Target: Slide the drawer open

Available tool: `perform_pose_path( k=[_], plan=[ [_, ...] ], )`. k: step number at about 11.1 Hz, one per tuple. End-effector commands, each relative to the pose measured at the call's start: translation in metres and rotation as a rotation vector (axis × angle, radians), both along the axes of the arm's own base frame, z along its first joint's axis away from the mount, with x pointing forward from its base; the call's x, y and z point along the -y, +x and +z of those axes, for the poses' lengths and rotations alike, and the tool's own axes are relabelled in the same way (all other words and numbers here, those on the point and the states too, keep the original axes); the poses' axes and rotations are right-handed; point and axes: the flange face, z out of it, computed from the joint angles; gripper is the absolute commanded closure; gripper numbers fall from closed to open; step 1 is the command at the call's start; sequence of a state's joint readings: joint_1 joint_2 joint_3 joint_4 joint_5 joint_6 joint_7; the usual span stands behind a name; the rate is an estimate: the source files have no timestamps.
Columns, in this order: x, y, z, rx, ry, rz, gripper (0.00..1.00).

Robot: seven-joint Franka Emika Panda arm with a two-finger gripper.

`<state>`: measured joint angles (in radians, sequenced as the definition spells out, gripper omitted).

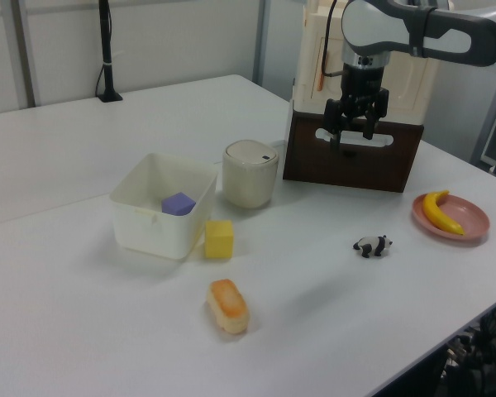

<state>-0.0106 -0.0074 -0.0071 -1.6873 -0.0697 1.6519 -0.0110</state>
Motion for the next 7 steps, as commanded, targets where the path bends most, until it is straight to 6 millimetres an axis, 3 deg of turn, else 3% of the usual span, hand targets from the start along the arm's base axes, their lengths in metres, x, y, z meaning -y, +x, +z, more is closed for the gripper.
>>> perform_pose_path(
  k=[1, 7],
  plan=[
    [-0.0004, -0.0092, 0.0011, -0.047, 0.018, -0.003, 0.0],
    [0.0035, -0.0075, 0.0074, -0.034, 0.014, -0.003, 0.0]
  ],
)
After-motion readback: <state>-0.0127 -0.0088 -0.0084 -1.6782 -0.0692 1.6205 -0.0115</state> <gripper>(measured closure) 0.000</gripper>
